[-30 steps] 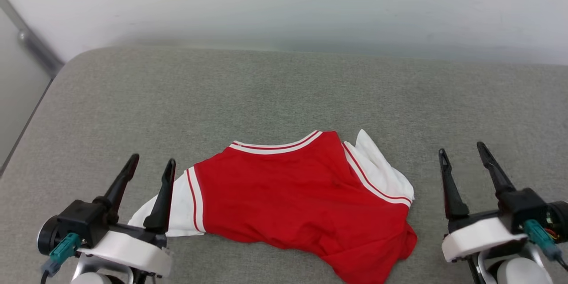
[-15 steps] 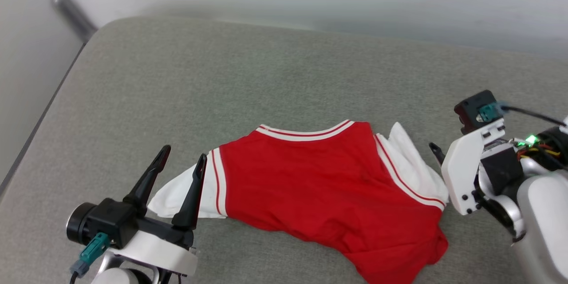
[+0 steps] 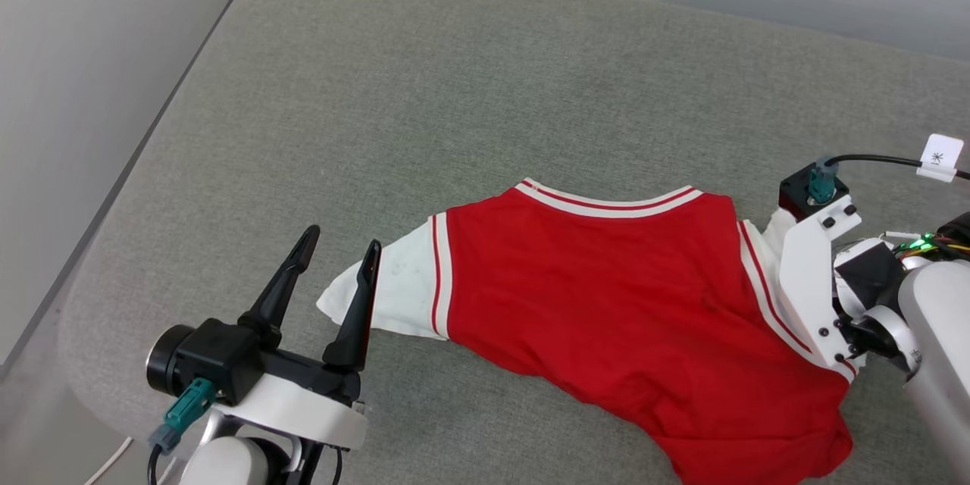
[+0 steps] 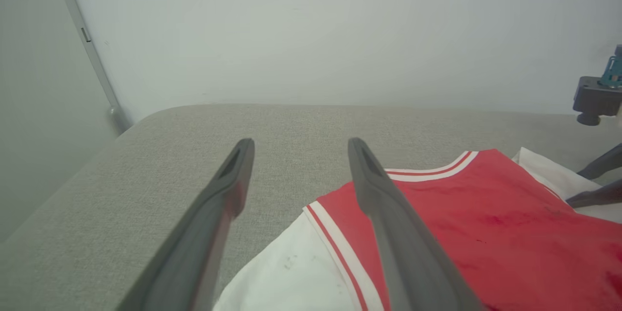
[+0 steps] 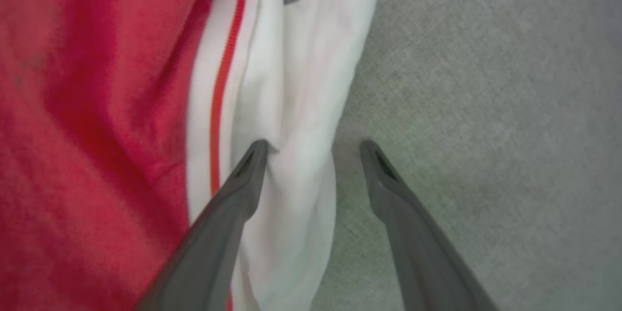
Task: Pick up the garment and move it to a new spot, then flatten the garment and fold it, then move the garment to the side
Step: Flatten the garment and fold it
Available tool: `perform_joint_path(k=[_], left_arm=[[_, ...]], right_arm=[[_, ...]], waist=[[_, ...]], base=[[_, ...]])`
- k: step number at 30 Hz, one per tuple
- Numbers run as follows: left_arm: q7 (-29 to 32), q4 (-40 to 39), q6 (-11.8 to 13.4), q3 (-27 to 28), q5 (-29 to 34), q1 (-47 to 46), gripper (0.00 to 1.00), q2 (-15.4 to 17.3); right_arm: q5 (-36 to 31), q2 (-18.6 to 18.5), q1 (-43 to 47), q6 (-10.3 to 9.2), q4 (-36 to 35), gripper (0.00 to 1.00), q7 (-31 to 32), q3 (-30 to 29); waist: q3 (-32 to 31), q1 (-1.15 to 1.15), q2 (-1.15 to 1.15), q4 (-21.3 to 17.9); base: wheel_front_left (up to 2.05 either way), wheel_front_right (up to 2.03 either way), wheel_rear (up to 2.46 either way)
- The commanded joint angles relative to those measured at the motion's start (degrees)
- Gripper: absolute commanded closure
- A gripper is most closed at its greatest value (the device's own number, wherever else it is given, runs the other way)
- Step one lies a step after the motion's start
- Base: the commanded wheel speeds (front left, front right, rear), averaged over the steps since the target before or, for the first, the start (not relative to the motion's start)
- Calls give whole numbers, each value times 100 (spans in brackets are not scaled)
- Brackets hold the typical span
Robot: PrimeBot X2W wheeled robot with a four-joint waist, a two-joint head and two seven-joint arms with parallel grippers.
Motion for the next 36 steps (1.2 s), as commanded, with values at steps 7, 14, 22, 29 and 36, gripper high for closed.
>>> perform_joint_path(k=[7, 14, 22, 29, 36], left_arm=[[-14, 46, -66, 76, 96, -71, 0, -81], [-15, 111, -77, 187, 150, 42, 0, -20], [-15, 79, -81, 293, 141, 189, 0, 70], [-15, 65, -84, 320, 122, 291, 0, 145], [-14, 93, -85, 304, 105, 273, 0, 189]], right_arm=[[8, 104, 93, -3, 782, 38, -186, 47], [-45, 161, 253, -5, 1124, 100, -608, -225], [-308, 191, 411, -4, 1129, 100, -1391, -897], [-738, 276, 802, -4, 1156, 100, -1823, -1868], [-1292, 459, 1200, -4, 1317, 96, -2079, -2750]], waist=[[38, -1, 0, 92], [-202, -1, 0, -159], [-542, -1, 0, -671], [-639, -1, 0, -1079], [-589, -1, 0, -1348]], base=[[0, 0, 0], [0, 0, 0], [0, 0, 0], [0, 0, 0], [0, 0, 0]])
